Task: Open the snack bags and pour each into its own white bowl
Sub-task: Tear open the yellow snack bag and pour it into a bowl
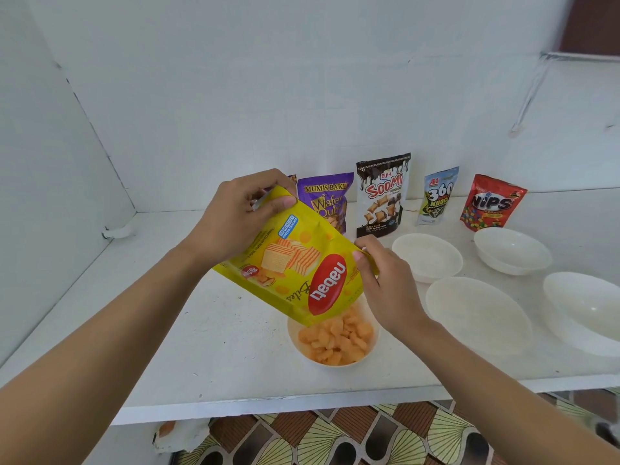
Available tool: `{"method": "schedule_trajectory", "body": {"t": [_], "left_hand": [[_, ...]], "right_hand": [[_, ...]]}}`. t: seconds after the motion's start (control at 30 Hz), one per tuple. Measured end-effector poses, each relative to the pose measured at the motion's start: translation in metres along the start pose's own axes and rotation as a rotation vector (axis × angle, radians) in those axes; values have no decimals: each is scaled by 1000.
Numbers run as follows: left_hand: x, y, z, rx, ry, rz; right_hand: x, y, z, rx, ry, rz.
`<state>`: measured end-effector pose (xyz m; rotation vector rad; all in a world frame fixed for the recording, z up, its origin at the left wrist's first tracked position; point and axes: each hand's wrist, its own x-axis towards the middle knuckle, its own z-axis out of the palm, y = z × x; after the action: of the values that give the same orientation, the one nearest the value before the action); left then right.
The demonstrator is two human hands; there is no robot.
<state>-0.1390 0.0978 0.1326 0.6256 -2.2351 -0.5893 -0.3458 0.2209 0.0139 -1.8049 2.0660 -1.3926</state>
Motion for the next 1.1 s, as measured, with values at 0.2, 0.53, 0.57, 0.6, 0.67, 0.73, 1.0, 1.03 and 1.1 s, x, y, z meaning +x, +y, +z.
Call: {"method": "schedule_trajectory", "body": {"t": [0.2, 0.53, 0.57, 0.6, 0.67, 0.73, 1.0, 1.03, 1.1], "left_hand": [[3, 3, -1, 23, 1, 13], [7, 6, -3, 55, -31, -21], [7, 6, -3, 48, -37, -38], [5, 7, -3, 29, -47, -66], [0, 4, -5, 0, -82, -120], [-7, -1, -8, 3, -119, -162], [-37, -8, 0, -182, -139, -216], [-37, -7, 1, -160, -106, -208], [-32, -3, 4, -94, -56, -175]], "right_hand": [[1, 0, 1, -2, -20, -8], [0, -1, 0, 85, -6, 27], [-1, -2, 0, 100, 1, 38], [-1, -2, 0, 112, 3, 48], [-3, -2, 0, 136, 1, 71], [-4, 0, 1, 155, 1, 89], [-10, 2, 8, 143, -19, 99], [-10, 2, 9, 144, -22, 107], [-11, 1, 9, 161, 0, 117]]}}
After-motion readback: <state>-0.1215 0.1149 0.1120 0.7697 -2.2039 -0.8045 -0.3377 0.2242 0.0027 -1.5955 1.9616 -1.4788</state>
